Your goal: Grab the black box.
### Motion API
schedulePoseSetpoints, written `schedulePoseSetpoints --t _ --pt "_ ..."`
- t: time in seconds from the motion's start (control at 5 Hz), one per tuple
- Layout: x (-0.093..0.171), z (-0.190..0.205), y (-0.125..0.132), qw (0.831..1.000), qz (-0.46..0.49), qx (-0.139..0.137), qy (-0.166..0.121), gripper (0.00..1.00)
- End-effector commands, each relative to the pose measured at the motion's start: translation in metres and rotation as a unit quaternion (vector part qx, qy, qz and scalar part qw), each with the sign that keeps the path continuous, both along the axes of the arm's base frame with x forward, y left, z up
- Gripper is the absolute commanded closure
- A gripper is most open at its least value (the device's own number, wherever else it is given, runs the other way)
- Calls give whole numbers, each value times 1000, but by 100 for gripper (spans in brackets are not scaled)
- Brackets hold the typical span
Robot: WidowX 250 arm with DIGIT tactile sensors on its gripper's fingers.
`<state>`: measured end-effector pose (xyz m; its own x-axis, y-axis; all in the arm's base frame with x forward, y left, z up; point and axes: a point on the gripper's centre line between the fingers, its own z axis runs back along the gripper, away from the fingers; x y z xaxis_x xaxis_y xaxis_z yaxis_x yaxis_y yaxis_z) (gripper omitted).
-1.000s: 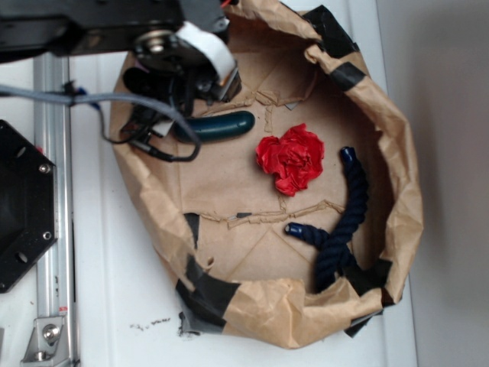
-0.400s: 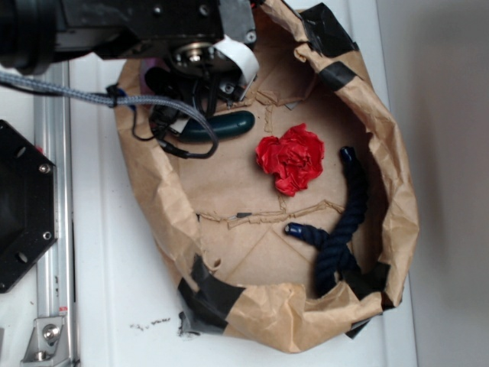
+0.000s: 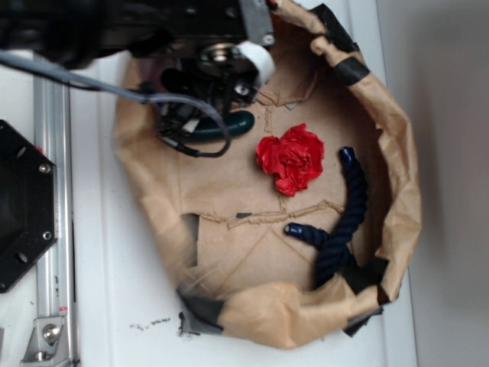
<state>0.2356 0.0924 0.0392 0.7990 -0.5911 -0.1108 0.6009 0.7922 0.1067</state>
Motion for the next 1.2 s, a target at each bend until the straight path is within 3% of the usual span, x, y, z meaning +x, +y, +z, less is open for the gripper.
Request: schedulePoseSetpoints --t 0.0,0.6,0.8,1.0 --pt "8 10 7 999 21 20 -41 100" --pt "6 20 6 998 22 35 -50 100" --pt "13 62 -7 995 38 24 -91 100" --pt "31 115 -41 984 82 -4 -161 100"
